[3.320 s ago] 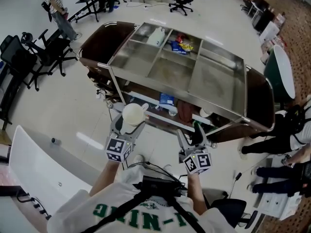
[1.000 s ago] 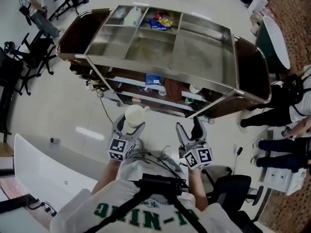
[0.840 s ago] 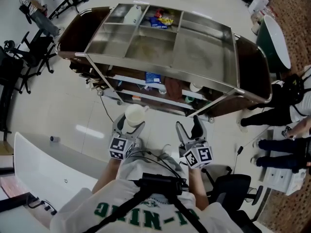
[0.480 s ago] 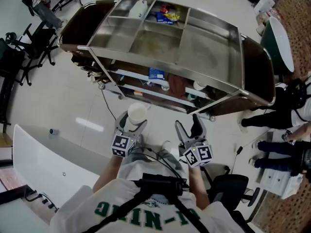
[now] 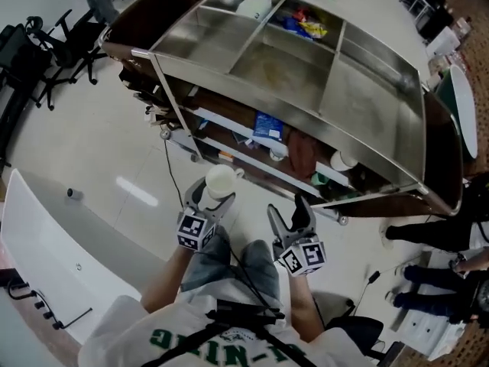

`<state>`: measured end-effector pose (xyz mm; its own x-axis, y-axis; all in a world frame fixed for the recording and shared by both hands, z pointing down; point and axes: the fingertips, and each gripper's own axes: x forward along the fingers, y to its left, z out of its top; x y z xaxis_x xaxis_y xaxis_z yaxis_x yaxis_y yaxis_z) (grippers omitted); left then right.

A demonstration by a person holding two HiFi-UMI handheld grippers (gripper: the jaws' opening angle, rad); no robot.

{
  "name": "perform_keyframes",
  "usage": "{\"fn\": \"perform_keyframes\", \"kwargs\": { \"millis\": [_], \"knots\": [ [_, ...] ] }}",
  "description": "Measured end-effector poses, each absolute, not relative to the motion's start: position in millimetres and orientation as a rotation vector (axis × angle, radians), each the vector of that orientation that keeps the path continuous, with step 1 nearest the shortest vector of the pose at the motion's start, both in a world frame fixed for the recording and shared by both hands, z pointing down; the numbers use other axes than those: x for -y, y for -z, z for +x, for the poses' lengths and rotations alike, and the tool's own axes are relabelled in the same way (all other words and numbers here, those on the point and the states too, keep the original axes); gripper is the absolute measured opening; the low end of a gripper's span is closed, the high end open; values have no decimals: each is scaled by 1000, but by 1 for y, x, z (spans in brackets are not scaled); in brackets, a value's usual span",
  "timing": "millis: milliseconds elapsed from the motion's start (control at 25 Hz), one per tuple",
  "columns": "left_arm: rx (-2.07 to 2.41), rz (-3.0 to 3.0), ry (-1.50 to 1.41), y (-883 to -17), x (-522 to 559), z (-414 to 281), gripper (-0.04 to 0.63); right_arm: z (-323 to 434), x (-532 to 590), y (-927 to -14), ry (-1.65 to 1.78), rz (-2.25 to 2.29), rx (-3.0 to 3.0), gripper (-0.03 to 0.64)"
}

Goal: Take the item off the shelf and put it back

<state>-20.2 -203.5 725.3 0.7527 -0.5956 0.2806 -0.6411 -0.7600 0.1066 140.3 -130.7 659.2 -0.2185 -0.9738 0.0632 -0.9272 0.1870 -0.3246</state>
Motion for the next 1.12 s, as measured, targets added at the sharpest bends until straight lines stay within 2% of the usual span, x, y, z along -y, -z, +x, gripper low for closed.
{"fn": "perform_keyframes", "kwargs": {
  "millis": [360,640,960,1120],
  "knots": [
    [1164,2706,-307,-865,288,-32,362,128,202,-780,441,-1805,-2364,377],
    [1335,2689,-279,-962,421,-23,362,121,237,-833,345,-1805,-2395,377],
    [1428,2596,-247,-1019,516,0,341,113,230,-848,363,-1800,-2391,377],
    [1393,2601,-281,-1008,520,13,341,112,221,-842,368,-1823,-2387,377]
  ]
}}
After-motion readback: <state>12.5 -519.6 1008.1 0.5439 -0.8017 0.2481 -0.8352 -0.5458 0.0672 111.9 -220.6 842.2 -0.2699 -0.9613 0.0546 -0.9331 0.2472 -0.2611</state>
